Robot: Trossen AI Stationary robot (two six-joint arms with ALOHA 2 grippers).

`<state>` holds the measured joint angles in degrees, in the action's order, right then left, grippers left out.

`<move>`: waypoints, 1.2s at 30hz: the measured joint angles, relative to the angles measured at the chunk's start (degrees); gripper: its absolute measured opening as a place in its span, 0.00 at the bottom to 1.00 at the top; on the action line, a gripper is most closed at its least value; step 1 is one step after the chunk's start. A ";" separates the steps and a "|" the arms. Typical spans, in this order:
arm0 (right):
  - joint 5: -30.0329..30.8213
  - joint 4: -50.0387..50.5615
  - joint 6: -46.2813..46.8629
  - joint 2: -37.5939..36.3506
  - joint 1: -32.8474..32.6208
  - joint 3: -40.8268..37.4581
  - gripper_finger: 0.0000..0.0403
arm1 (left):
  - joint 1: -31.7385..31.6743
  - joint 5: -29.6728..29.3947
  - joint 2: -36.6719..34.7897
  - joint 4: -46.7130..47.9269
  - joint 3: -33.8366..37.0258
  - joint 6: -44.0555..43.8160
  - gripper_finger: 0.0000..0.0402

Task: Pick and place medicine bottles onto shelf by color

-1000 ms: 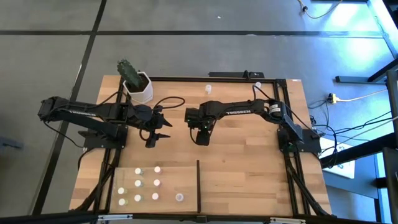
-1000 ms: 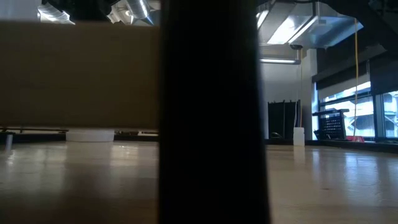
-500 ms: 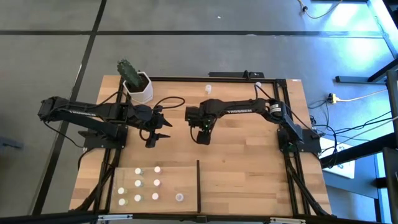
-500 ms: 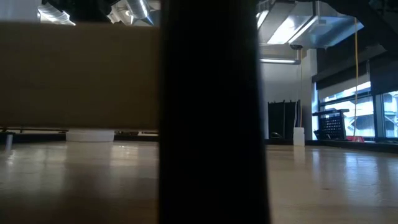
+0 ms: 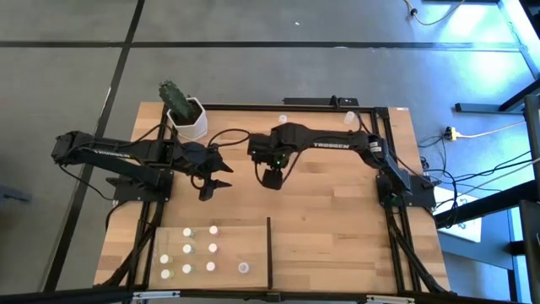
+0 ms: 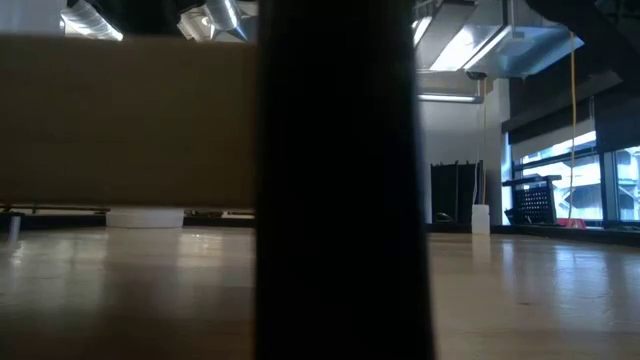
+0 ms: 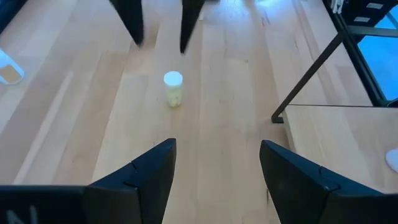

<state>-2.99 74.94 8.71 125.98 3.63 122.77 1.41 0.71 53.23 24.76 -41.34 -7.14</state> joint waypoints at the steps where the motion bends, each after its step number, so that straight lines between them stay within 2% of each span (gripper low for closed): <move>1: 1.58 1.40 0.00 -0.08 -0.31 1.84 0.58 | 0.01 -0.01 0.00 -0.01 0.00 -0.11 0.56; 7: 14.11 9.59 0.24 -0.58 -3.21 12.43 0.58 | 0.02 0.00 0.27 -0.50 0.00 -0.21 0.56; 11: 18.91 8.43 2.11 -6.07 -5.14 9.13 0.58 | 0.16 0.00 2.31 -2.83 0.00 -0.21 0.56; 18: 19.96 10.22 3.28 -12.95 -8.70 9.15 0.58 | 0.17 -0.03 10.07 -10.96 0.00 0.03 0.56; 26: 19.87 10.73 0.38 -19.01 -12.59 9.17 0.58 | -0.70 -0.21 21.73 -26.88 0.00 0.11 0.56; 36: 20.49 10.23 3.08 -21.73 -14.07 9.15 0.58 | -1.36 -0.31 31.70 -39.26 0.00 0.13 0.56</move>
<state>17.50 85.17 11.79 104.25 -10.44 131.92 0.05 0.40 84.93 -14.50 -41.34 -7.01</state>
